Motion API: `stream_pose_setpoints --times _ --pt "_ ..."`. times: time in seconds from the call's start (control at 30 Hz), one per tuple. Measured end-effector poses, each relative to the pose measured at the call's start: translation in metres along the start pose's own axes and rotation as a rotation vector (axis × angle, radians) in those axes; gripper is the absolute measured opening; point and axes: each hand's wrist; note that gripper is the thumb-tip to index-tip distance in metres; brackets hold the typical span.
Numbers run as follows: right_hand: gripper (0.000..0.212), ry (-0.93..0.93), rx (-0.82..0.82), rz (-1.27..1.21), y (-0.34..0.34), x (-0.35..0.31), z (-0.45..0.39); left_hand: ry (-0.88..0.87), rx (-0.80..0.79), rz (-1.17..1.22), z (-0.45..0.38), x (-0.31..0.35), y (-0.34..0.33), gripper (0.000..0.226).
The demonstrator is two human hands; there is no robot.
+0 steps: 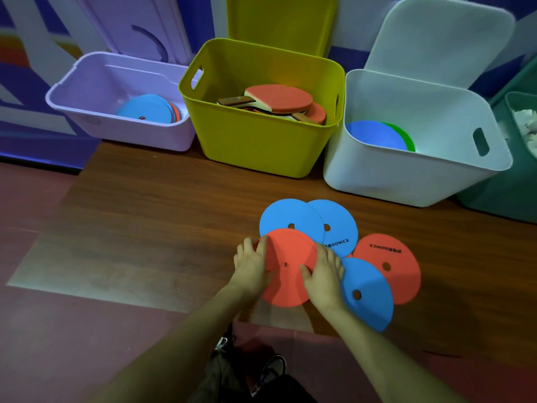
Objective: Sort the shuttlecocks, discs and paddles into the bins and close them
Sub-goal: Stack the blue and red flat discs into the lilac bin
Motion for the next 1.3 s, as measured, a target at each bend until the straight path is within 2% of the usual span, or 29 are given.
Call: stream_pose_setpoints --times 0.1,0.23,0.37,0.47,0.53,0.63,0.73,0.83,0.9,0.97,1.03,1.2,1.3 --pt "0.06 -0.014 -0.021 -0.019 0.003 0.0 0.0 -0.02 0.01 0.018 0.001 0.002 -0.003 0.079" --pt "0.062 -0.047 -0.039 -0.093 0.009 -0.001 -0.007 0.01 -0.01 0.081 -0.001 0.002 -0.001 0.093" --pt "0.049 0.083 -0.058 -0.299 0.015 -0.004 -0.012 0.013 -0.03 0.14 -0.003 -0.002 0.002 0.099" --pt "0.043 0.222 -0.041 -0.321 0.02 -0.005 -0.021 0.028 0.019 0.112 -0.003 -0.002 0.004 0.099" --pt "0.041 0.251 -0.018 -0.331 0.022 -0.008 -0.031 0.029 0.071 0.112 -0.006 -0.001 0.009 0.098" --pt "0.04 0.208 0.054 -0.354 0.025 -0.015 -0.052 -0.06 0.095 0.254 -0.019 0.004 0.018 0.09" --pt "0.044 0.104 0.101 -0.215 0.027 -0.018 -0.074 -0.158 0.123 0.292 -0.042 0.008 0.023 0.085" --pt "0.05 0.034 -0.009 -0.108 0.022 -0.011 -0.084 -0.123 0.101 0.244 -0.06 0.013 0.022 0.082" --pt "0.054 0.034 -0.064 -0.08 0.015 -0.006 -0.083 -0.048 0.078 0.113 -0.063 0.014 0.019 0.078" --pt "0.058 0.048 -0.057 -0.103 0.01 -0.005 -0.078 0.0 0.05 -0.035 -0.062 0.01 0.014 0.075" --pt "0.062 0.065 -0.043 -0.147 0.006 -0.006 -0.071 0.011 0.009 -0.087 -0.062 0.006 0.011 0.072" --pt "0.073 0.017 -0.023 -0.29 0.013 -0.01 -0.069 -0.037 -0.029 -0.036 -0.063 0.004 0.014 0.072" --pt "0.073 0.011 -0.084 -0.303 0.017 -0.008 -0.071 -0.062 -0.038 0.012 -0.058 0.005 0.018 0.075"
Point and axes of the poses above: each hand's wrist, its own z-axis away from the middle knuckle, its own y-axis out of the back of the hand, x = y × z, and after that the axes turned 11 degrees about z, right-handed
